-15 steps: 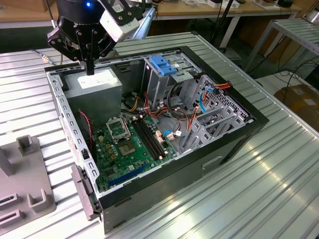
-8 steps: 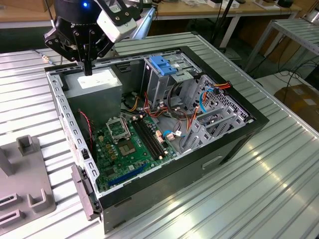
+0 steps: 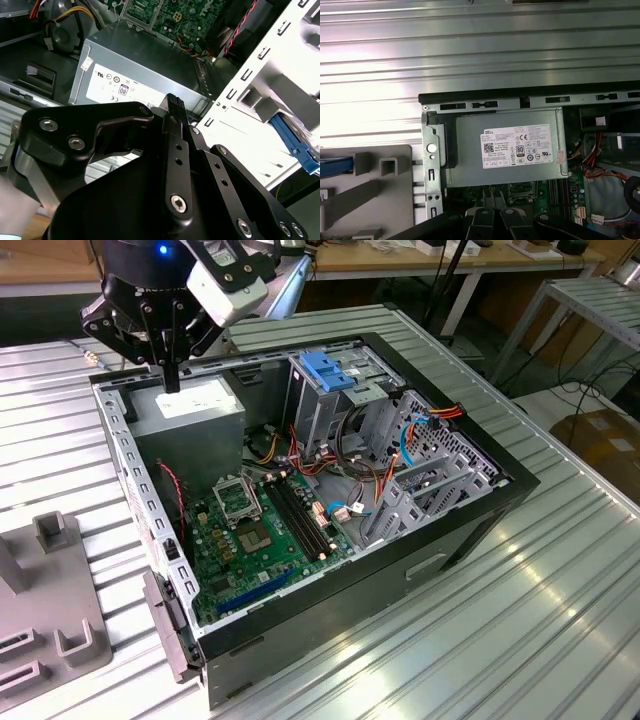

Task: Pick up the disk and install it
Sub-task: 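Reach for the disk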

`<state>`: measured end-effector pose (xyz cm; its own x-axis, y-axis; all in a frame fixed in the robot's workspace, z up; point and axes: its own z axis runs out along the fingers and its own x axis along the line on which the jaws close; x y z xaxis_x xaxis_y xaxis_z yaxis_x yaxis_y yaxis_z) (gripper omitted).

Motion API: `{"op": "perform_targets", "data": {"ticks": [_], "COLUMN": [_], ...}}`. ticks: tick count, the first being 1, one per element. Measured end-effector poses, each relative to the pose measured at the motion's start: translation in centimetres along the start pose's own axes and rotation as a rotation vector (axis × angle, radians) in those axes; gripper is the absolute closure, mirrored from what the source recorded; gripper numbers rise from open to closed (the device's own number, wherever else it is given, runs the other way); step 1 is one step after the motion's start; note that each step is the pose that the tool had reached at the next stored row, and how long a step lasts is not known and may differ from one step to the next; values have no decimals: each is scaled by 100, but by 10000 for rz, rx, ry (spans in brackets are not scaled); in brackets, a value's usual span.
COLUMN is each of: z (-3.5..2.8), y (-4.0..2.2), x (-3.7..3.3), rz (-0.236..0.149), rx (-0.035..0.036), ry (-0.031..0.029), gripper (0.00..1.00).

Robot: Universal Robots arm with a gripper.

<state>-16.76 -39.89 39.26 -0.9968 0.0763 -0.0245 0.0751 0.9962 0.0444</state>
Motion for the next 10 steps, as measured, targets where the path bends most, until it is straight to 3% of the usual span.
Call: {"op": "perform_targets", "data": {"ticks": [10], "z": [1], "y": [-4], "x": [52], "rz": [0], "rx": [1], "ry": [0], "gripper": [89]}}
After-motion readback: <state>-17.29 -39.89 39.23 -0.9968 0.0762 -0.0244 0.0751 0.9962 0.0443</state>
